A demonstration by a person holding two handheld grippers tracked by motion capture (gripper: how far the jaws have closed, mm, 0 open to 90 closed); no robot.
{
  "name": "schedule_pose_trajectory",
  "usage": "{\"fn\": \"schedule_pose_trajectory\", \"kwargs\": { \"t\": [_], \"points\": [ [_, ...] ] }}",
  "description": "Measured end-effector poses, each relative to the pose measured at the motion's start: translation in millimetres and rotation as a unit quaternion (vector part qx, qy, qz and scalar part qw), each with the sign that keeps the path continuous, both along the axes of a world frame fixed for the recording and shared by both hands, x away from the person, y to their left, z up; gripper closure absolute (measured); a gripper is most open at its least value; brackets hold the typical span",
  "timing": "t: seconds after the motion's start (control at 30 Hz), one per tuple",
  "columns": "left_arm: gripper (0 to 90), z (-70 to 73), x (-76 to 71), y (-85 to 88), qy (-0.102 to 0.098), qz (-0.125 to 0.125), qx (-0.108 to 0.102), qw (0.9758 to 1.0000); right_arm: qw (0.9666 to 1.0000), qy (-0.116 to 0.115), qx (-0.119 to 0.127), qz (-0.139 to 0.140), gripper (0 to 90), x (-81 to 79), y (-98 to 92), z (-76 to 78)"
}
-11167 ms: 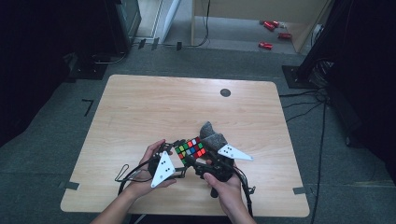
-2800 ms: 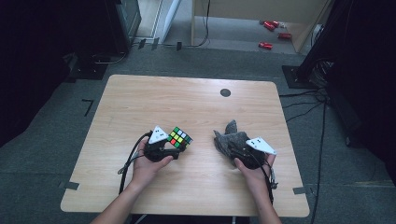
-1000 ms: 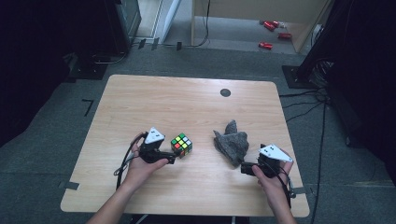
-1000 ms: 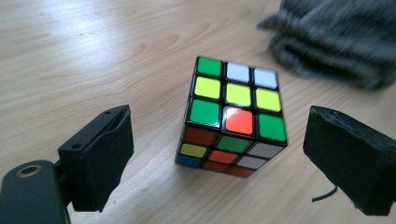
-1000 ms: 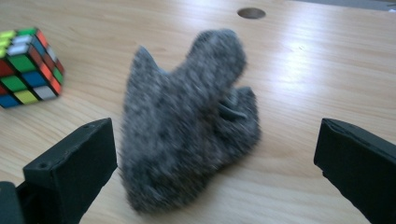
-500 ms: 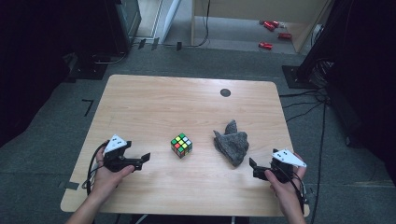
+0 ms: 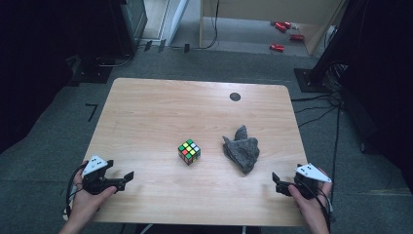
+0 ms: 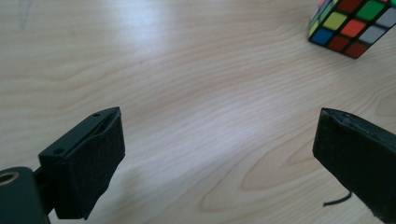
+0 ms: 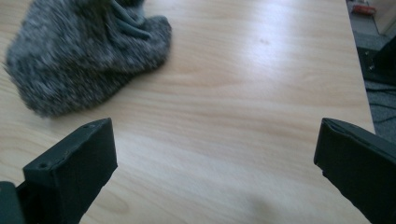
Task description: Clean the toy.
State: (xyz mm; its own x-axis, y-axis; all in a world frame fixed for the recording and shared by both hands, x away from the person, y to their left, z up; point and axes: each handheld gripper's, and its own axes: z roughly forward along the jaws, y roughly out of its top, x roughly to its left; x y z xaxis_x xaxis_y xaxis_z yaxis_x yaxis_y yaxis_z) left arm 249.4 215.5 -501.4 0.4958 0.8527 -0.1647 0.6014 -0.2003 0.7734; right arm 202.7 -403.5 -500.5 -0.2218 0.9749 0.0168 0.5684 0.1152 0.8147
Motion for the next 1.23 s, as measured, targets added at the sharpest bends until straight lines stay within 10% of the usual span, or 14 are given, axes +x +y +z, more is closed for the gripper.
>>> {"fn": "schedule_pose_trajectory", "kwargs": {
  "t": [0.67,1.23],
  "points": [
    [7.4,-15.9,-10.4,11.7,0.023,0.015,0.05,0.9984,0.996,0.081,-0.003,-0.037,0.0,-7.4,-31.8,-26.0],
    [7.5,-16.7,-11.7,2.6,0.015,0.026,0.106,0.9939,0.9957,0.082,-0.009,-0.041,0.0,-9.3,-30.2,-26.3]
  ]
}}
